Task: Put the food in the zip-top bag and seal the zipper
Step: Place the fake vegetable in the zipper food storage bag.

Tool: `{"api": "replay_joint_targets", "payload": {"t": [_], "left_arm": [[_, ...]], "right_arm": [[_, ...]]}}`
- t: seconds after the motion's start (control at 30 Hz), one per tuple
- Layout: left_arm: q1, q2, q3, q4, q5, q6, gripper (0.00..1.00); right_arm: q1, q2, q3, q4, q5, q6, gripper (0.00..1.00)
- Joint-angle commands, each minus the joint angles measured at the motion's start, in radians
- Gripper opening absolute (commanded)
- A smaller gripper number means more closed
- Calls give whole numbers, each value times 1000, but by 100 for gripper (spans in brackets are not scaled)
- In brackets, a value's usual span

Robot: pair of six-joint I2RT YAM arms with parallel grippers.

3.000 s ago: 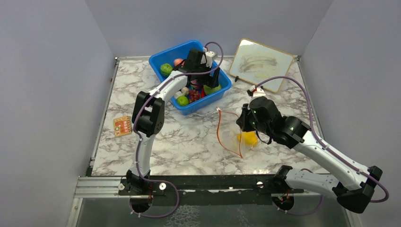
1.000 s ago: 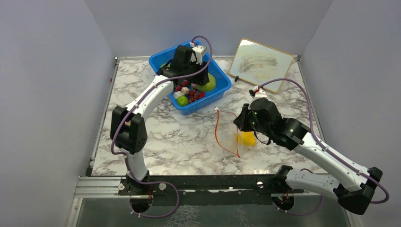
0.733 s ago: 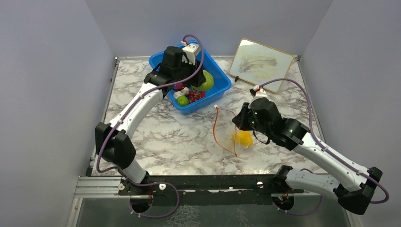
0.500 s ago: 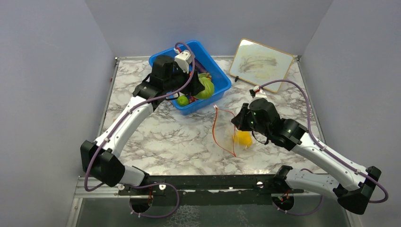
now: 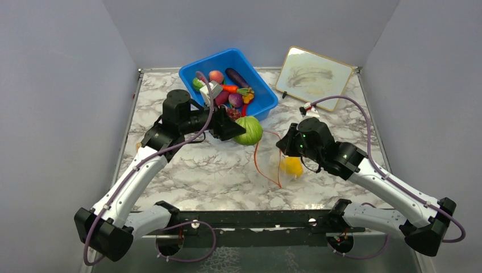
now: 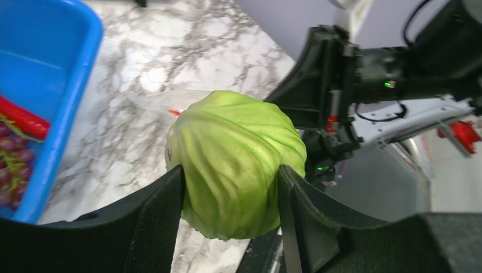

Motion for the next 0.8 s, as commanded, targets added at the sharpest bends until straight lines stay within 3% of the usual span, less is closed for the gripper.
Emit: {"api": "replay_joint_targets", "payload": {"t": [0.0,0.33,0.77], "left_arm": [[-3,-46,-75,179,166,-151,37],[-49,-29,-226,389,189,-294,35],[-107,-5,-303,322,-48,-226,31]], "right_arm": [[-1,2,25,46,-8,23,1],[-1,-12,31,69,-40,23,1],[-1,-41,-5,118,-99,2,1]]}}
